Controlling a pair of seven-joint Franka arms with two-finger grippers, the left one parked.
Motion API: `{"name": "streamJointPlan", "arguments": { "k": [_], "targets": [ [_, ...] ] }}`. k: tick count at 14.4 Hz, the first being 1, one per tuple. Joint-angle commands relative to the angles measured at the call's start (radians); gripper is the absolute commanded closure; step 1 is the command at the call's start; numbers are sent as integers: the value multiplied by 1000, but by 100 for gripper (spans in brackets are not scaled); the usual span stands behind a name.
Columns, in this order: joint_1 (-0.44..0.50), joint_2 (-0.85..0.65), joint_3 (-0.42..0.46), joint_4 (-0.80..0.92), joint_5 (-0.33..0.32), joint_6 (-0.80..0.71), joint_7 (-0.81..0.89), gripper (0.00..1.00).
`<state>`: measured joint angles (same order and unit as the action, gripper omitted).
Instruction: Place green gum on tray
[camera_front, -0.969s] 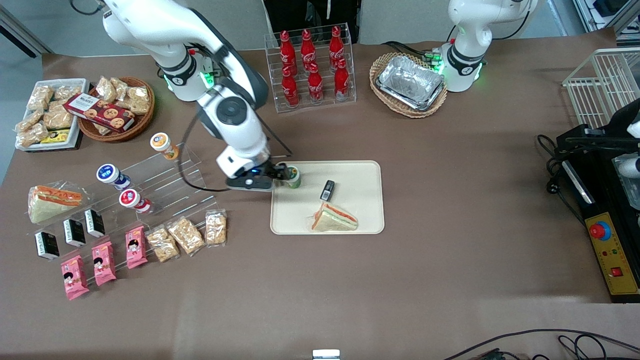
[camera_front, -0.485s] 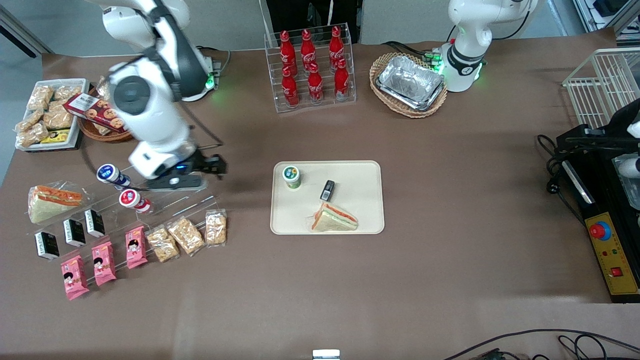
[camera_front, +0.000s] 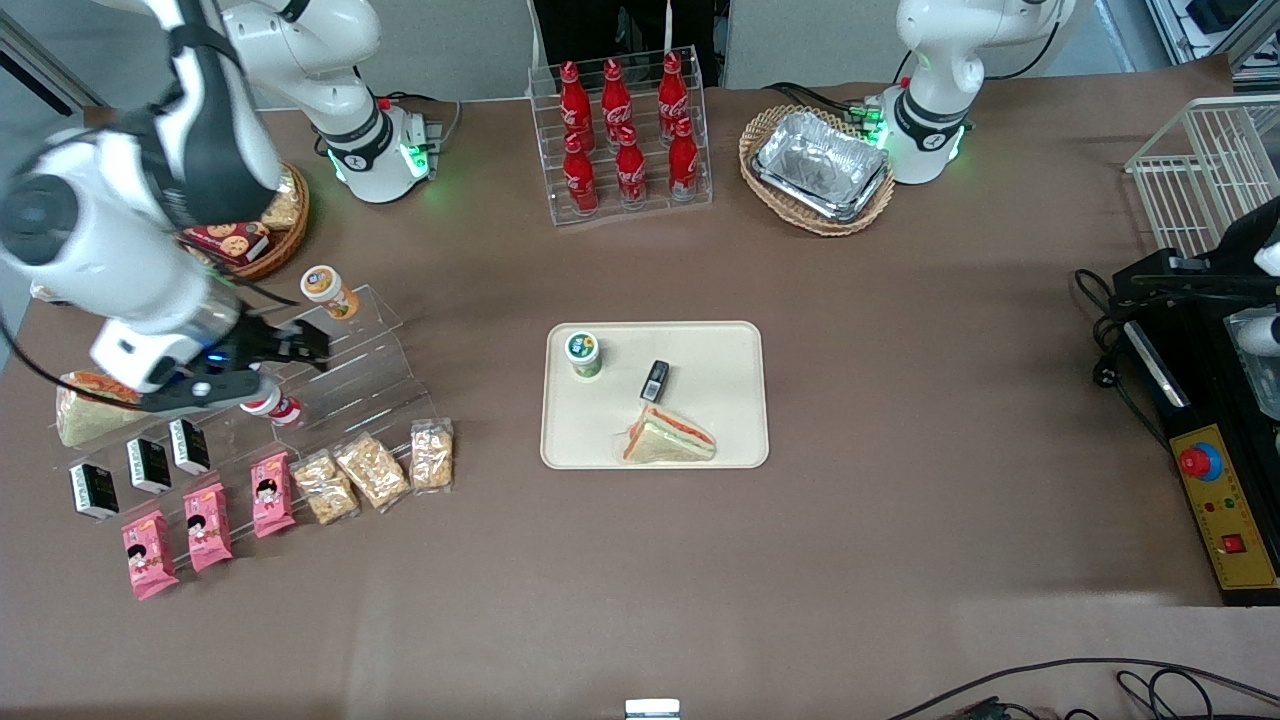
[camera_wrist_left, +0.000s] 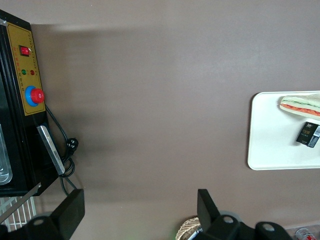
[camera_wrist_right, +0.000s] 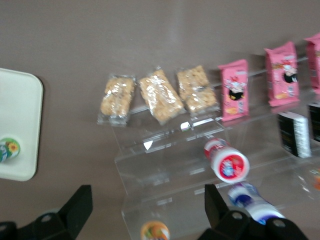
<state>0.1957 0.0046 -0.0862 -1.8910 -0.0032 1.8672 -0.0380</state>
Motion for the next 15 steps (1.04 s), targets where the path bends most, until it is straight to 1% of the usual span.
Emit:
{"name": "streamJointPlan", "arguments": {
  "k": [1, 4, 7, 8, 9, 11, 13, 14, 15],
  "targets": [
    [1, 5, -61, 182, 26, -196, -72, 0],
    [1, 9, -98, 249, 23, -266, -78, 0],
    [2, 12, -167, 291, 29, -304, -161, 0],
    [2, 12, -185, 309, 48, -328, -166, 0],
    [1, 14, -205, 328, 81, -347, -163, 0],
    [5, 14, -272, 340, 133, -371, -161, 0],
    [2, 15, -282, 352, 149, -388, -163, 0],
    [5, 14, -305, 352, 163, -399, -161, 0],
    [10, 11, -313, 352, 160, -410, -161, 0]
  ]
}}
